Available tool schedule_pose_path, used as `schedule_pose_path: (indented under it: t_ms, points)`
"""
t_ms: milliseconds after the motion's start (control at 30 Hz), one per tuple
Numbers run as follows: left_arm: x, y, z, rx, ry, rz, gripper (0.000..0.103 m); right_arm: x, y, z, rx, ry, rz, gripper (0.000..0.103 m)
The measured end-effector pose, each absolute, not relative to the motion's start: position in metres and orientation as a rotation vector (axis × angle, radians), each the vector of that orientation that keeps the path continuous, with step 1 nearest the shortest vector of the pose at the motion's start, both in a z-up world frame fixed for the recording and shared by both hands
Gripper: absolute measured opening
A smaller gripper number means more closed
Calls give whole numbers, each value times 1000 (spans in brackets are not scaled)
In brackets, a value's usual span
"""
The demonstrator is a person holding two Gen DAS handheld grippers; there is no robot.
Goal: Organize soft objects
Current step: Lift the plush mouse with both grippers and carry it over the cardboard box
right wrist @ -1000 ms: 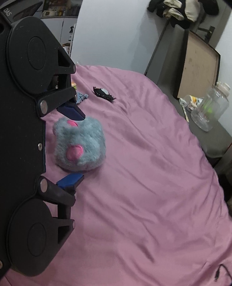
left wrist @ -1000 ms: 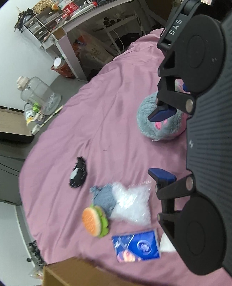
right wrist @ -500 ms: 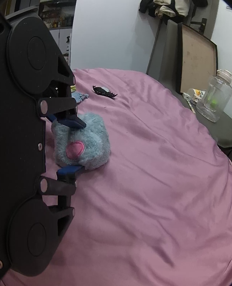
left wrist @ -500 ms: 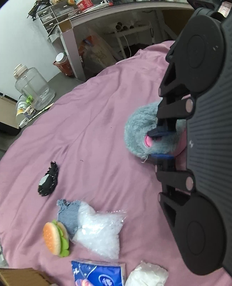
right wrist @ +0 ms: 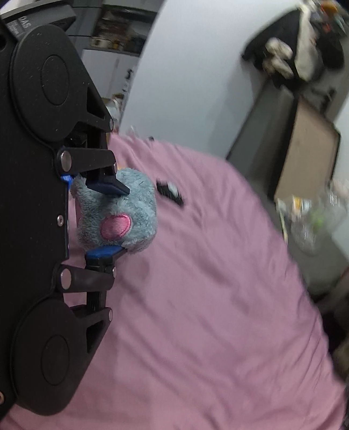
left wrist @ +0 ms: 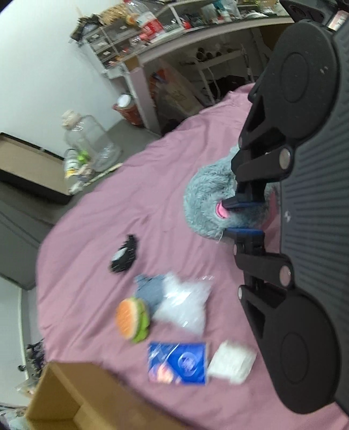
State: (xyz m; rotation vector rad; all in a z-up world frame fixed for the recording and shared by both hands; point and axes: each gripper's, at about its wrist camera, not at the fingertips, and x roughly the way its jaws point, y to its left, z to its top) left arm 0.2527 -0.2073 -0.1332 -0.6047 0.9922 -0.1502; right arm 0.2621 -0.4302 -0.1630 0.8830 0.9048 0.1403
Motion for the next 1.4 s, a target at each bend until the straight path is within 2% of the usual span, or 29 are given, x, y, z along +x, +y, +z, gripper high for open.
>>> schedule_pose_path:
  t_ms: [567, 1400]
  points:
    - [209, -81, -72, -602, 850, -19, 13, 251, -303, -106, 751, 827, 379, 38]
    - [221, 61, -55, -603, 771, 44, 13, 286, -163, -93, 772, 789, 519, 38]
